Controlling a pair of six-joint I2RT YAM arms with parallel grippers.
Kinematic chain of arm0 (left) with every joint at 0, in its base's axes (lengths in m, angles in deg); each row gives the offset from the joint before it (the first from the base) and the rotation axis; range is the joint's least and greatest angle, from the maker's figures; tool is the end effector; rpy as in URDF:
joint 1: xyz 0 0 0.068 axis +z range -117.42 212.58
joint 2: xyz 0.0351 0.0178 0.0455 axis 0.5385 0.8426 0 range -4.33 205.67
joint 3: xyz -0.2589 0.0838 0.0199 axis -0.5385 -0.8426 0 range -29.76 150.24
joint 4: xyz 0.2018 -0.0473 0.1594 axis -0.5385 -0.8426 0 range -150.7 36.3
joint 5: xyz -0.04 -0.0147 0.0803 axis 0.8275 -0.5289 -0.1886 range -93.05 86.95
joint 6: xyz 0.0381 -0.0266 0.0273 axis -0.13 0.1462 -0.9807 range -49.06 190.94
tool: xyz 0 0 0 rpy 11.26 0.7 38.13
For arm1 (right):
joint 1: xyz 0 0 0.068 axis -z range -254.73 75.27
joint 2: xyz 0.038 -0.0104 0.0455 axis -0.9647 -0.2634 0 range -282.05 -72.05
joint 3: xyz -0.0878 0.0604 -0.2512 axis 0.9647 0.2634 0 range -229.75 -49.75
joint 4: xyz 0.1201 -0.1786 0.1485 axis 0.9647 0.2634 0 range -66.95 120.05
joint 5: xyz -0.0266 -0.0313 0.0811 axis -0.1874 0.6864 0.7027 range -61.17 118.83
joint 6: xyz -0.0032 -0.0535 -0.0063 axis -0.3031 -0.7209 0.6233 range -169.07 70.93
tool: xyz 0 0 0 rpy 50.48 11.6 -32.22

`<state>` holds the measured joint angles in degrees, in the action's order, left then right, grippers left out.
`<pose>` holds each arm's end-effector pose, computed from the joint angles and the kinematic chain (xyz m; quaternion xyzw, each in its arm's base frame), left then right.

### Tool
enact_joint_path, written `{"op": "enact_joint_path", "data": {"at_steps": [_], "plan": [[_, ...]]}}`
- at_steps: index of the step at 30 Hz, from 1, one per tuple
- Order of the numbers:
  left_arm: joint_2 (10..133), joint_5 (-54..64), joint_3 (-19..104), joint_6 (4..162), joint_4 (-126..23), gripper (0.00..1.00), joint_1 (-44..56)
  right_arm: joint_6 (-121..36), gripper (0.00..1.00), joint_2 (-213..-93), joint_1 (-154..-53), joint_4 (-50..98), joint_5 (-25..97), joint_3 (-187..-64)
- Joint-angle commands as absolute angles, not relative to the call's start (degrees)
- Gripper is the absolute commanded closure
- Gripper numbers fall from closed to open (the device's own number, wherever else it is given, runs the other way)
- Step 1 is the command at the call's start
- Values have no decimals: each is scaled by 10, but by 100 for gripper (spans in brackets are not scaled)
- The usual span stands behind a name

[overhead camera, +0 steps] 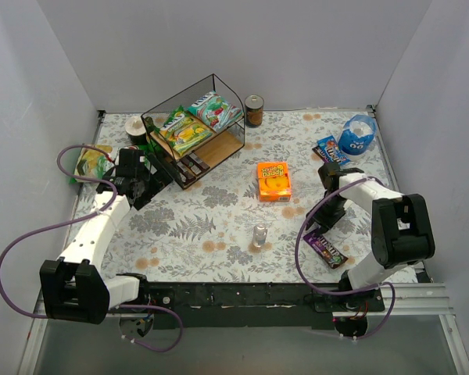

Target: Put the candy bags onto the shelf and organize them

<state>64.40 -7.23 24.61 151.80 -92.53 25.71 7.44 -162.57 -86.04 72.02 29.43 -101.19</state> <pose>0.2406 -0.0264 0.2692 -0.5798 0.7504 -0.1937 0.2515 0.2492 0.0503 0.1601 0.3842 0.9231 0.0139 0.0113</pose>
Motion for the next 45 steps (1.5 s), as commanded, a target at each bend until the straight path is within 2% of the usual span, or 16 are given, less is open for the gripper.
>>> {"op": "enact_joint_path", "data": {"at_steps": [1,5,11,13,18,34,45], "plan": [[640,-89,262,1518,-932,2,256,62,52,-1639,-862,717,293,-1027],[638,-93,263,1518,-933,2,256,64,51,-1638,-862,716,296,-1022],[642,-96,266,1517,-933,2,256,68,74,-1642,-862,720,296,-1021],[642,-96,266,1517,-932,2,256,69,85,-1644,-862,718,297,-1022],[640,-98,264,1516,-933,2,256,65,99,-1640,-862,704,306,-1023],[640,-95,274,1516,-935,2,256,55,99,-1509,-902,507,417,-1073],[639,-89,297,1522,-951,2,256,81,99,-1532,-990,341,438,-1208]]}}
